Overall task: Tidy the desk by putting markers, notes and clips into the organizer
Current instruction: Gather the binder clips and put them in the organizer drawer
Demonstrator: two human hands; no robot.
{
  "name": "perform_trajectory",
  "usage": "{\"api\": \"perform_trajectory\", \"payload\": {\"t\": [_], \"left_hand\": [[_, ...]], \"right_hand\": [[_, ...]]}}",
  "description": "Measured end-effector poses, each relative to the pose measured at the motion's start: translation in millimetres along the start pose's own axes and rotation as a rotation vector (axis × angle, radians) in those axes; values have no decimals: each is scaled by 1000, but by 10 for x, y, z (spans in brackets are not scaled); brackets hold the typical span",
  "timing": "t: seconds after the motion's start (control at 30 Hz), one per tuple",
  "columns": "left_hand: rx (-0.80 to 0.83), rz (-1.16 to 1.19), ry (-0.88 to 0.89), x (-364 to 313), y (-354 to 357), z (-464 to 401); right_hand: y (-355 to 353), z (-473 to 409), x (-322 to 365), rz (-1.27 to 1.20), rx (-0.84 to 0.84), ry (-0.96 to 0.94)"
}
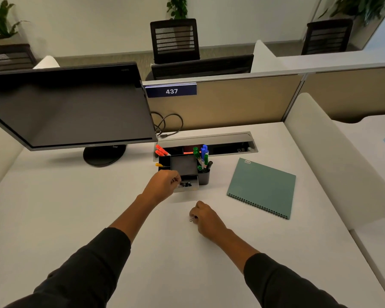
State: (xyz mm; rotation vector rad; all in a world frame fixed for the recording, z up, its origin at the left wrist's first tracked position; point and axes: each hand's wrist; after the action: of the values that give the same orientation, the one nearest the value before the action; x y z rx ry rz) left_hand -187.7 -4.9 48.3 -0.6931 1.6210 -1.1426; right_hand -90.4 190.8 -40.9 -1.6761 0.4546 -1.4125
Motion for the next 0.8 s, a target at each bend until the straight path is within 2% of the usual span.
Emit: {"api": "perform_trajectory", "payload": {"t": [0.17, 0.37, 0.63, 0.8], "left_hand": [[-149, 48, -41, 39, 80, 285], [-251, 51, -79, 139, 122, 638], [-211, -1, -185, 273, 137, 909], [-183, -1, -210, 332, 164, 1020]], "right_hand": [[-90, 12, 39, -30, 16, 11], [-320, -145, 267, -57, -79, -21], [-615, -544, 557, -87, -317, 57], [-703, -721, 606, -31, -343, 152]]}}
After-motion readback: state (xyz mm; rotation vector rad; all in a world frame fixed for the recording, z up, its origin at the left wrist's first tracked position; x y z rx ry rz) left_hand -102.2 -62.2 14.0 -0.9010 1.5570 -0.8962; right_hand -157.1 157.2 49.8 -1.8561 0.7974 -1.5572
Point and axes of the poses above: each hand's wrist, its own z-axis away from the middle knuckle, its own y-axis out of the palm, x = y × z, and after that the axes turned 3 degrees about -z, right-handed
